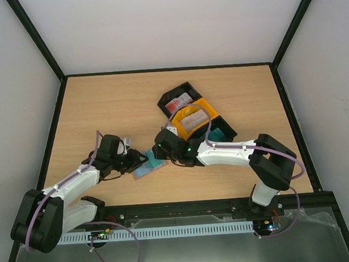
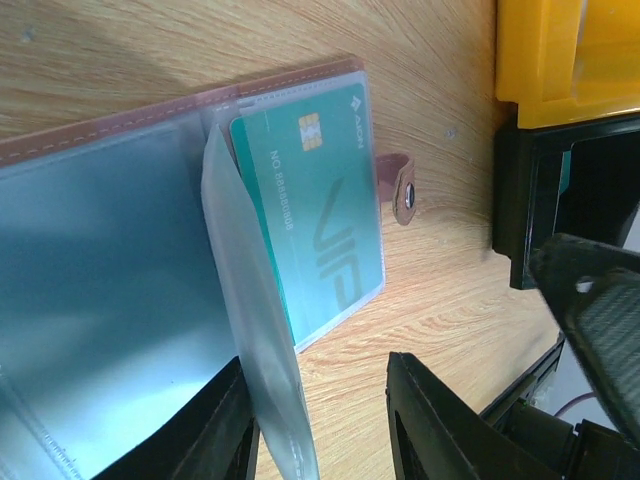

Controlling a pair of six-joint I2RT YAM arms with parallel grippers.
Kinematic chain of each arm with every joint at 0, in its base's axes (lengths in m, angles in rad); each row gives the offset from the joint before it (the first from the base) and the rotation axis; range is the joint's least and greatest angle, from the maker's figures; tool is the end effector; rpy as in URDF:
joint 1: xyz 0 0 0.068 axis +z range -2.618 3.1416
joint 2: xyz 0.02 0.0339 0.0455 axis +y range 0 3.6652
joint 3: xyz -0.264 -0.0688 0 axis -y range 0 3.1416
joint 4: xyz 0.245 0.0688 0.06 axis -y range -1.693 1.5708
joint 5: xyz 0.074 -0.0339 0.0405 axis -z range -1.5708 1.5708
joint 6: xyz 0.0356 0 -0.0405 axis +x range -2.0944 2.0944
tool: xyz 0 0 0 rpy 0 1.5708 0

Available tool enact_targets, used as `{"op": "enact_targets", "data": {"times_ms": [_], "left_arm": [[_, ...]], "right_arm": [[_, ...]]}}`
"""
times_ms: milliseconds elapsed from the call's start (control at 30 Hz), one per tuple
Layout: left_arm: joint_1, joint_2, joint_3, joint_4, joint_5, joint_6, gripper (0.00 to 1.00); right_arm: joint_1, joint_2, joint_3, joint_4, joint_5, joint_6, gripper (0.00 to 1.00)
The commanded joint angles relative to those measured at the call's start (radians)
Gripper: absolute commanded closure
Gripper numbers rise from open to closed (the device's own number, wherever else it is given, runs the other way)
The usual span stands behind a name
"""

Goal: Put the credit cards into the card holder
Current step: Turn over the card slot in the card holder.

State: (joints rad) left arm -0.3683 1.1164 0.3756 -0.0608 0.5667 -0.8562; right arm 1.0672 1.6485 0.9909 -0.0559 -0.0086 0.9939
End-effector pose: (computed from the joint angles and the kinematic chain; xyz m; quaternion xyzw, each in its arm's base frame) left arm 0.1776 -0.0890 0.1549 -0.1132 0.8890 -0.4191 0.1459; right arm 0.1705 0.3101 0.2027 -0.0351 0.9088 0.3585 0.2104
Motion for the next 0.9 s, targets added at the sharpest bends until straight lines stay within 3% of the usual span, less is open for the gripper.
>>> {"op": "enact_targets", "data": {"times_ms": [0, 367, 867], "left_arm": [[-0.004, 0.022, 0.027, 0.017, 0.019, 0.011, 0.63], [-0.014, 0.073, 0.040, 0.110, 0.095, -0.007, 0.53], [-0.087, 0.252, 0.156, 0.156, -0.011, -0.020, 0.42]], "right_arm": [[0.002, 0.020, -0.008, -0.050, 0.014, -0.008, 0.67], [-0.022, 0.071, -0.010, -0.089, -0.001, -0.021, 0.71], [-0.158, -0.184, -0.154, -0.141, 0.058, -0.063, 0.68]]}}
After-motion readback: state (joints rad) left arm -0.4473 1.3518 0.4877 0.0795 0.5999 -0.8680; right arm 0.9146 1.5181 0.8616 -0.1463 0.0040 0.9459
